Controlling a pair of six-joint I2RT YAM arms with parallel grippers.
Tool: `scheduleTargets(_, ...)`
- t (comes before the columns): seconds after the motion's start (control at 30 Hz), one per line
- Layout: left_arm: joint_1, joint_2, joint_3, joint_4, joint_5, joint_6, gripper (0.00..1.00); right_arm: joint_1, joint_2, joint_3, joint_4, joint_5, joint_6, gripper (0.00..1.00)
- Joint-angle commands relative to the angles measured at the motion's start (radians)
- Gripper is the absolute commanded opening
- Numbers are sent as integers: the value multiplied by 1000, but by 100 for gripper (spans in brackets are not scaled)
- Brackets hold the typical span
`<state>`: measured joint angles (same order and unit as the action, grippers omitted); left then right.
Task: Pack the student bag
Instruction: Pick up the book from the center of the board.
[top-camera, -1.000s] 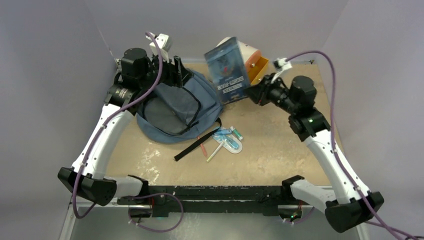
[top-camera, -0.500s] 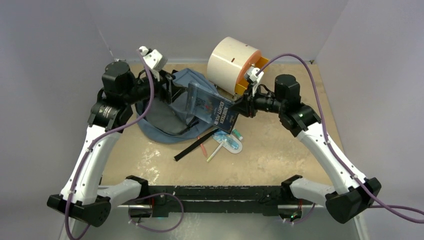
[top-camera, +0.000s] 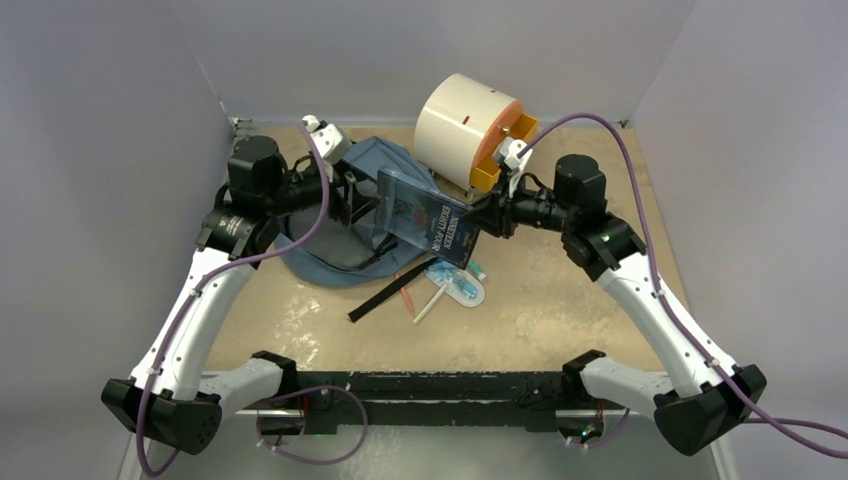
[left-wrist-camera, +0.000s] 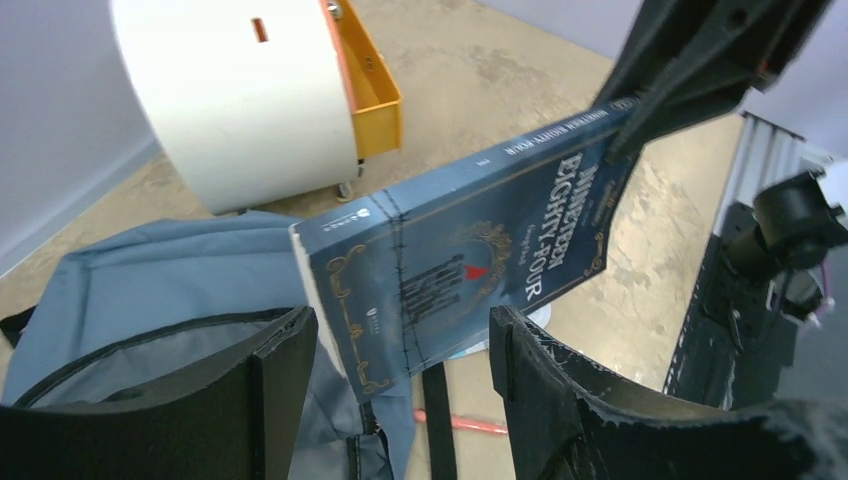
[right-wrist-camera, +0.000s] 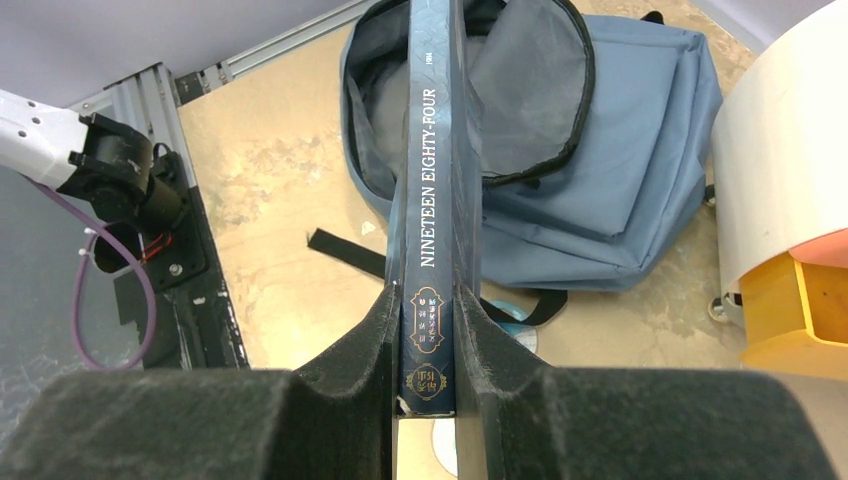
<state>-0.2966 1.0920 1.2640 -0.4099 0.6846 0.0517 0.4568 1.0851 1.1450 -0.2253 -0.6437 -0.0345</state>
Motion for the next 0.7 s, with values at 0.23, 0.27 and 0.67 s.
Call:
scheduleTargets(0.23,2,-43,-69,48,225,185,63,-1,-87,61,107,-177,-19,0)
scheduleTargets(0.27,2,-49,-72,48,218,193,63,0,-88,69,92,-190,-28,0)
scheduleTargets(0.67,2,-58,-69,63,207,202,62,0,-135,95,31,-333,-56,0)
